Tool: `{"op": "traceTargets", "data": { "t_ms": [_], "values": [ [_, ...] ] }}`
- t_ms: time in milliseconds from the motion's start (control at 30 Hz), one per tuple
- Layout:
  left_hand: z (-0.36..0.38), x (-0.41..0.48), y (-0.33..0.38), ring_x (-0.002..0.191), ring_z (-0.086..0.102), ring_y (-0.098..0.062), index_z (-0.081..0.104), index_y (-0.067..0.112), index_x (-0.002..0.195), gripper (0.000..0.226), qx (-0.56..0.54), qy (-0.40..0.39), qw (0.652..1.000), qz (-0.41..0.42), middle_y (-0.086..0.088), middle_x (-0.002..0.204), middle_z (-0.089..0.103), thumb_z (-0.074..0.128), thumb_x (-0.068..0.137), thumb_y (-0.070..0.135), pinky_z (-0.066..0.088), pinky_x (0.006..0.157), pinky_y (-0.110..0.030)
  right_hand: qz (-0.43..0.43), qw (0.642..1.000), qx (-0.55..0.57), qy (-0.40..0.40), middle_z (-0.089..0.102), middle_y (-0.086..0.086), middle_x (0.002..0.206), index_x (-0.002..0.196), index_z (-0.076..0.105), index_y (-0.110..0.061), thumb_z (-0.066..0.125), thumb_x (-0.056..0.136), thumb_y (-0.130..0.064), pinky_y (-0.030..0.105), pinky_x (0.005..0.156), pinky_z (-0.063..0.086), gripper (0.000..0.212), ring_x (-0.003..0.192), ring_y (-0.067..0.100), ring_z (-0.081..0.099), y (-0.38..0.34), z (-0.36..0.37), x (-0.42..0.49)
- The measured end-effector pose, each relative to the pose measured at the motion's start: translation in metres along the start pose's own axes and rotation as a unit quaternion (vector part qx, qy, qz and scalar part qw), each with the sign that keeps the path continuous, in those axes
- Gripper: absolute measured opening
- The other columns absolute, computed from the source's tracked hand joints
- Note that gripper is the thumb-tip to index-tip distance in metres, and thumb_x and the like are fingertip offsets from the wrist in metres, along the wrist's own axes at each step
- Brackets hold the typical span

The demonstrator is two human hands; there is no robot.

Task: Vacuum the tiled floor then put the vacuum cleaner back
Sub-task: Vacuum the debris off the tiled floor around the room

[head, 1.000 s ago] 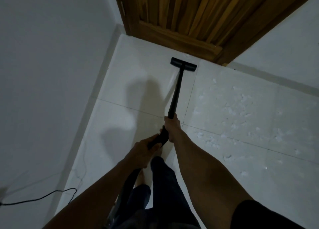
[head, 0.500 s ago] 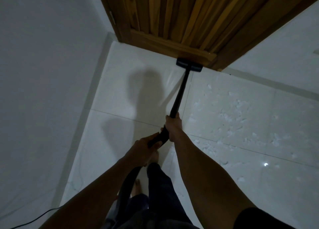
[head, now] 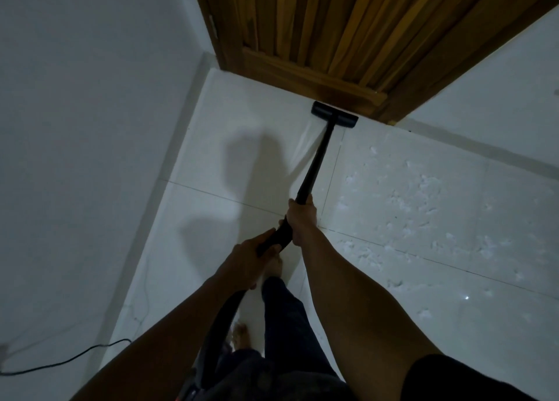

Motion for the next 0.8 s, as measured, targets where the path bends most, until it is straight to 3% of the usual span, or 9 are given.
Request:
{"op": "traceTargets", "data": {
  "t_ms": [200,300,433,533,667,733,800],
  "values": [
    [0.022,-0.065,-0.044,0.038,0.058,-0.004,0.031,0.038,0.154,0.057,-0.007,0.035,0.999,0.000,0.009,0.073,0.055,0.050,0.102,0.048,0.049,0.040,-0.021,-0.039,0.999,0.007,-0.013,0.065,0.012,0.098,0.158,0.035,-0.040,0.054,0.106,-0.024,0.029,0.052,0.056,0.057,0.053,0.020,0.059,0.052,0.006,-0.051],
    [0.041,-0.108,-0.077,0.040,0.058,-0.002,0.031,0.040,0.154,0.058,-0.014,0.054,0.998,0.014,-0.006,0.086,0.068,0.051,0.100,0.052,0.050,0.040,-0.023,-0.067,0.998,0.007,-0.019,0.069,0.018,0.111,0.156,0.037,-0.040,0.054,0.107,-0.024,0.030,0.053,0.057,0.055,0.059,0.022,0.062,0.091,0.004,-0.087],
    [0.068,-0.172,-0.116,0.041,0.058,-0.002,0.031,0.046,0.151,0.055,-0.023,0.063,0.997,0.045,0.011,0.071,0.061,0.052,0.100,0.052,0.047,0.040,-0.019,-0.080,0.996,0.023,-0.038,0.064,0.015,0.103,0.161,0.033,-0.035,0.054,0.107,-0.023,0.046,0.072,0.064,0.059,0.064,0.025,0.060,0.150,-0.004,-0.135],
    [0.092,-0.232,-0.146,0.044,0.059,0.000,0.031,0.053,0.145,0.050,-0.019,0.064,0.995,0.068,0.013,0.070,0.064,0.053,0.100,0.051,0.046,0.043,-0.015,-0.083,0.995,0.037,-0.048,0.060,0.009,0.090,0.162,0.032,-0.034,0.054,0.108,-0.023,0.039,0.068,0.059,0.060,0.058,0.022,0.057,0.208,-0.017,-0.178],
    [0.127,-0.297,-0.181,0.063,0.061,0.011,0.039,0.041,0.150,0.051,-0.006,0.066,0.995,0.070,0.017,0.097,0.067,0.053,0.101,0.047,0.045,0.056,-0.006,-0.072,0.995,0.047,-0.054,0.059,0.009,0.090,0.163,0.030,-0.034,0.054,0.108,-0.022,0.034,0.057,0.057,0.062,0.058,0.021,0.055,0.275,-0.034,-0.225],
    [0.144,-0.325,-0.193,0.082,0.065,0.004,0.039,0.040,0.151,0.052,0.005,0.062,0.995,0.077,0.013,0.112,0.068,0.052,0.102,0.047,0.048,0.071,-0.007,-0.067,0.995,0.047,-0.061,0.058,0.010,0.091,0.163,0.030,-0.033,0.055,0.108,-0.021,0.033,0.052,0.055,0.062,0.057,0.021,0.055,0.304,-0.044,-0.243],
    [0.162,-0.350,-0.206,0.094,0.069,-0.004,0.040,0.040,0.150,0.050,0.019,0.060,0.994,0.085,0.008,0.121,0.070,0.051,0.102,0.048,0.052,0.084,-0.018,-0.061,0.995,0.042,-0.060,0.057,0.010,0.089,0.162,0.032,-0.033,0.055,0.107,-0.020,0.031,0.051,0.055,0.061,0.056,0.021,0.054,0.334,-0.055,-0.259]
  ]
}}
Point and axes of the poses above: each hand's wrist, its own x-axis towards the middle knuckle, its own z-axis out of the palm, y = z × x, the point moved 7 cm from there along x, towards the middle knuckle
